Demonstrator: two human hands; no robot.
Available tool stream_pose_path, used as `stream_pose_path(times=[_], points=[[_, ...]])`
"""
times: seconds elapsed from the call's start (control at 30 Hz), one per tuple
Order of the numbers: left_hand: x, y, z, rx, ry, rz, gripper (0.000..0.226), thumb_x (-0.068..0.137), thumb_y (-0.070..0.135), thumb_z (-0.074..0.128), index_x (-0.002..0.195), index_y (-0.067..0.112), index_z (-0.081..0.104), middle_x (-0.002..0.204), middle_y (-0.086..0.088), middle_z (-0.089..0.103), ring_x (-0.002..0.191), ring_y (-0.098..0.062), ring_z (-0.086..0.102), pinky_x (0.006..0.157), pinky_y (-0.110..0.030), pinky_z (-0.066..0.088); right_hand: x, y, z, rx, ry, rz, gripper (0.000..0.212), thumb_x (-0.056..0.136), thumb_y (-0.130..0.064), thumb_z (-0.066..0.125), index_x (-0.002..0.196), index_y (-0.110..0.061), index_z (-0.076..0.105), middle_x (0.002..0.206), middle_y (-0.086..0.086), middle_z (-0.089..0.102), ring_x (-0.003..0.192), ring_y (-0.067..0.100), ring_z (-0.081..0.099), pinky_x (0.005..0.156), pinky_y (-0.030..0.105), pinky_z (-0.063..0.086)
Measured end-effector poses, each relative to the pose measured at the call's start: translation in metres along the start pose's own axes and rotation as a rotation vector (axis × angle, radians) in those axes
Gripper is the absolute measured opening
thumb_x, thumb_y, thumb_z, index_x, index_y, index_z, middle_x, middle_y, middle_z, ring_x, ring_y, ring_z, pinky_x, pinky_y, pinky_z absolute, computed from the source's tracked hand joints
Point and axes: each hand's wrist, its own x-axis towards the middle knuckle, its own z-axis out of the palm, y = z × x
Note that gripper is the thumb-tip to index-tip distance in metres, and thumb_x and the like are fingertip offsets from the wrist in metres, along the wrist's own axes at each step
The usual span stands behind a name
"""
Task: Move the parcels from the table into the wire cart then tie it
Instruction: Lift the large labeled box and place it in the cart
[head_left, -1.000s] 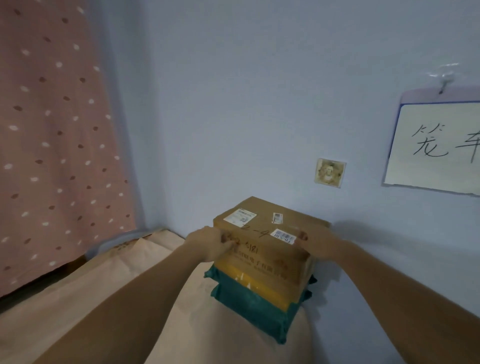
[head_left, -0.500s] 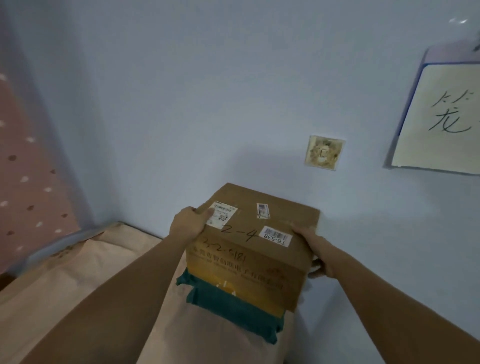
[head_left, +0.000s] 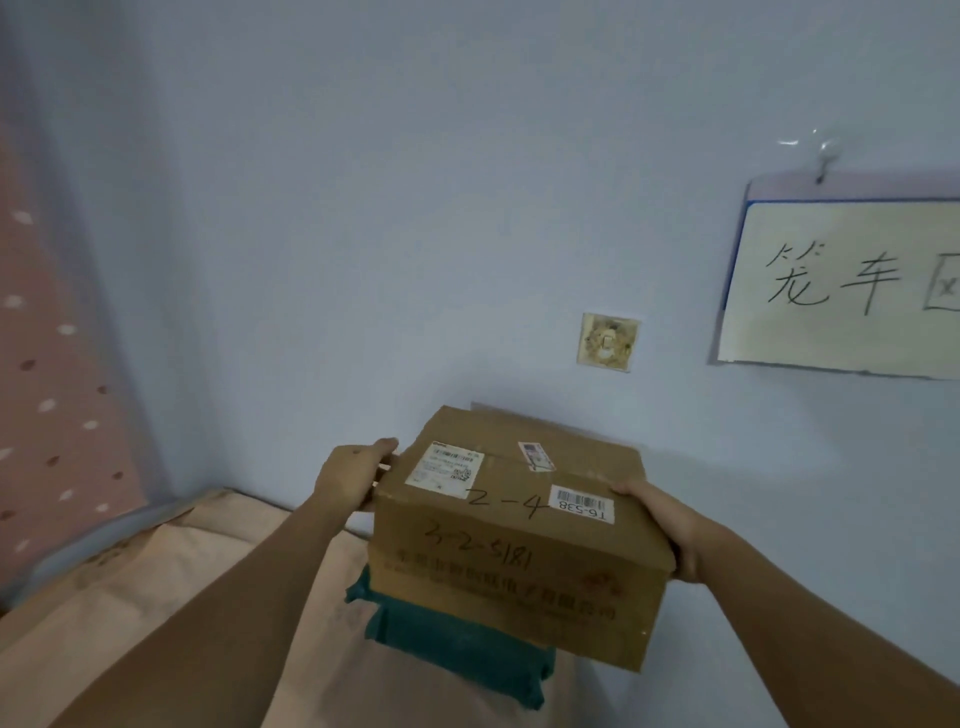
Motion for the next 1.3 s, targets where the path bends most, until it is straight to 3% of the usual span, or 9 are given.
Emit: stream_pose_path(times=[0.13, 0.23, 0.3, 0.43, 0.57, 0.73, 0.9, 1.13, 1.3], points=[[-0.038, 0.004, 0.022, -0.256, -0.131, -0.009, 0.033, 0.094, 0.04, 0.066, 0.103, 0.009, 0.072, 0.099, -0.018, 0.076, 0.086, -0.033, 0.073, 0.08, -0.044, 0.058, -0.039, 0.002, -0.024, -0.035, -0.009, -0.023, 0.065, 0.081, -0.063, 0.07, 0.123, -0.014, 0.073, 0.117, 0.019, 0.075, 0.114, 0.041, 0.069, 0.107, 0.058, 0.047], [-0.071, 0.008, 0.042, -0.426, -0.293, -0.093, 0.032, 0.096, 0.038, 0.064, 0.108, 0.009, 0.066, 0.089, -0.016, 0.076, 0.074, -0.029, 0.073, 0.061, -0.036, 0.06, -0.071, 0.014, -0.043, -0.04, 0.018, -0.053, 0.064, 0.08, -0.063, 0.07, 0.123, -0.015, 0.072, 0.118, 0.018, 0.075, 0.114, 0.04, 0.069, 0.108, 0.058, 0.047], [-0.091, 0.009, 0.054, -0.404, -0.394, -0.117, 0.036, 0.093, 0.04, 0.065, 0.113, 0.009, 0.064, 0.09, -0.016, 0.076, 0.071, -0.028, 0.073, 0.056, -0.033, 0.058, -0.093, 0.028, -0.061, -0.031, 0.04, -0.071, 0.065, 0.078, -0.062, 0.072, 0.123, -0.015, 0.072, 0.115, 0.017, 0.076, 0.11, 0.039, 0.071, 0.106, 0.057, 0.049], [-0.143, 0.02, 0.083, -0.365, -0.523, -0.153, 0.048, 0.078, 0.045, 0.079, 0.11, 0.009, 0.076, 0.108, -0.022, 0.074, 0.084, -0.035, 0.072, 0.071, -0.04, 0.057, -0.141, 0.063, -0.103, 0.004, 0.084, -0.095, 0.065, 0.077, -0.061, 0.074, 0.123, -0.016, 0.071, 0.115, 0.017, 0.076, 0.108, 0.038, 0.072, 0.103, 0.054, 0.052], [-0.205, 0.027, 0.124, -0.377, -0.53, -0.123, 0.034, 0.082, 0.039, 0.078, 0.096, 0.008, 0.078, 0.094, -0.019, 0.077, 0.07, -0.03, 0.075, 0.054, -0.031, 0.059, -0.196, 0.105, -0.149, 0.039, 0.135, -0.099, 0.065, 0.078, -0.062, 0.073, 0.123, -0.015, 0.072, 0.111, 0.017, 0.077, 0.097, 0.035, 0.076, 0.085, 0.045, 0.06], [-0.272, 0.032, 0.176, -0.354, -0.643, -0.154, 0.031, 0.087, 0.035, 0.073, 0.103, 0.008, 0.074, 0.093, -0.016, 0.076, 0.073, -0.027, 0.072, 0.061, -0.032, 0.057, -0.27, 0.16, -0.2, 0.09, 0.227, -0.085, 0.064, 0.079, -0.059, 0.074, 0.122, -0.012, 0.071, 0.109, 0.016, 0.078, 0.089, 0.033, 0.077, 0.077, 0.04, 0.06], [-0.323, 0.038, 0.225, -0.353, -0.823, -0.119, 0.023, 0.085, 0.035, 0.071, 0.078, 0.017, 0.083, 0.085, -0.01, 0.078, 0.068, -0.02, 0.075, 0.051, -0.023, 0.056, -0.342, 0.208, -0.239, 0.158, 0.328, -0.09, 0.063, 0.08, -0.058, 0.073, 0.122, -0.011, 0.071, 0.107, 0.017, 0.078, 0.084, 0.033, 0.077, 0.07, 0.038, 0.06], [-0.386, 0.05, 0.292, -0.283, -1.082, -0.168, 0.026, 0.084, 0.04, 0.071, 0.091, 0.017, 0.083, 0.11, -0.016, 0.076, 0.089, -0.031, 0.075, 0.066, -0.035, 0.06, -0.445, 0.282, -0.263, 0.26, 0.506, -0.124, 0.057, 0.087, -0.057, 0.066, 0.124, -0.013, 0.068, 0.105, 0.016, 0.078, 0.08, 0.03, 0.077, 0.062, 0.033, 0.06], [-0.447, 0.042, 0.325, -0.239, -1.195, -0.231, 0.036, 0.085, 0.039, 0.071, 0.106, 0.01, 0.079, 0.108, -0.018, 0.075, 0.083, -0.031, 0.075, 0.06, -0.034, 0.059, -0.513, 0.344, -0.262, 0.346, 0.597, -0.136, 0.061, 0.084, -0.056, 0.068, 0.128, -0.014, 0.064, 0.108, 0.018, 0.077, 0.084, 0.032, 0.076, 0.064, 0.035, 0.06]])
